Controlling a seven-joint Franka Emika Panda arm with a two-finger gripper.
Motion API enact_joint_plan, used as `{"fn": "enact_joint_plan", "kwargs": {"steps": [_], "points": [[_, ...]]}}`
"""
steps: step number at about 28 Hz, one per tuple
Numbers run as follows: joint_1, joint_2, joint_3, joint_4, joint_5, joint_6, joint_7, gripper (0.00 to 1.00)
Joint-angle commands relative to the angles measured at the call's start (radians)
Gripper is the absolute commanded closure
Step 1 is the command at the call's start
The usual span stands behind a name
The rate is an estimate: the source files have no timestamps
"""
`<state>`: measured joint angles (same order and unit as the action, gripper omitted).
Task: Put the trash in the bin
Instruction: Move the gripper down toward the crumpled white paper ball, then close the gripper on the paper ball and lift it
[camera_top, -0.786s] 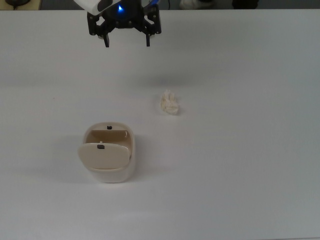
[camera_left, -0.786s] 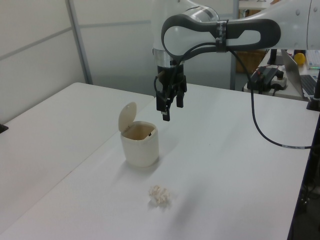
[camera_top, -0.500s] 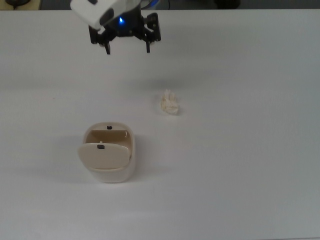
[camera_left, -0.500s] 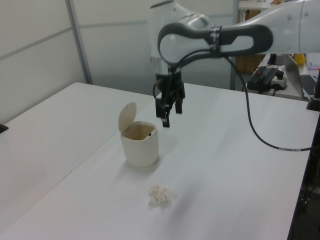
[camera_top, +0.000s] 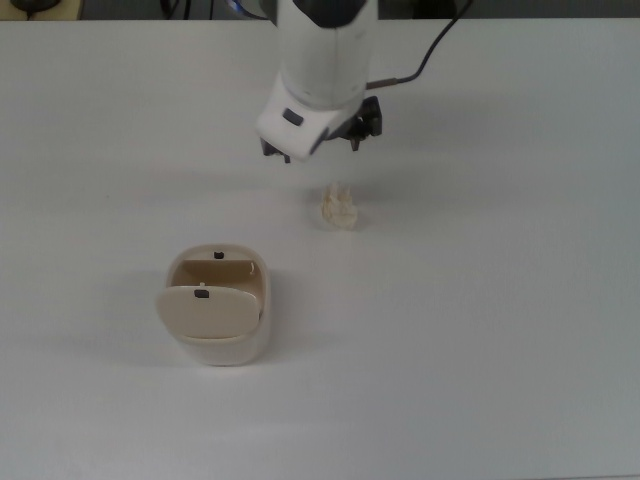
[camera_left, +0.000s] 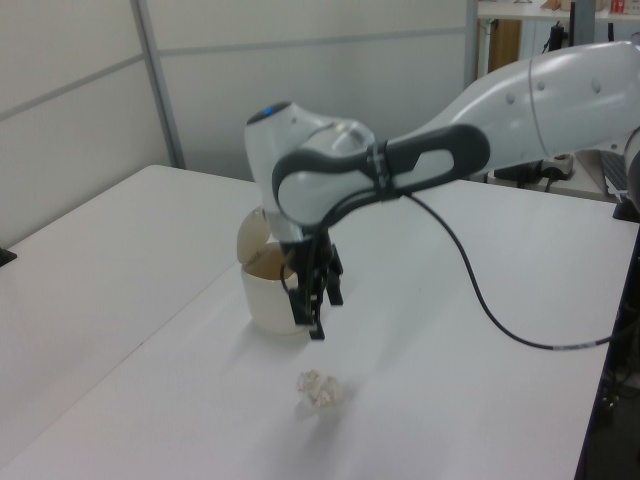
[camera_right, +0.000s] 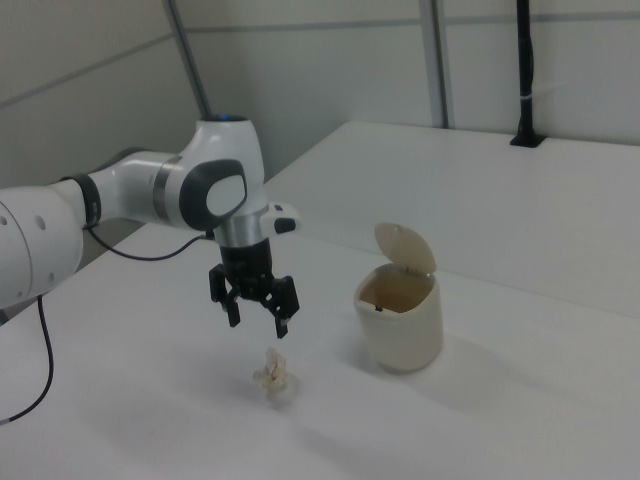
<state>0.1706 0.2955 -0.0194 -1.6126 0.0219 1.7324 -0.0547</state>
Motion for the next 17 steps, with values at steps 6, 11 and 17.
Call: {"fn": "enact_joint_plan", "kwargs": {"steps": [6, 11, 17], "points": [[0.066, 0.079, -0.008, -0.063, -0.042, 0.139, -0.008, 0.00], [0.075, 0.117, -0.008, -0.063, -0.079, 0.168, -0.007, 0.00], [0.073, 0.140, -0.008, -0.066, -0.083, 0.226, -0.007, 0.18]]}}
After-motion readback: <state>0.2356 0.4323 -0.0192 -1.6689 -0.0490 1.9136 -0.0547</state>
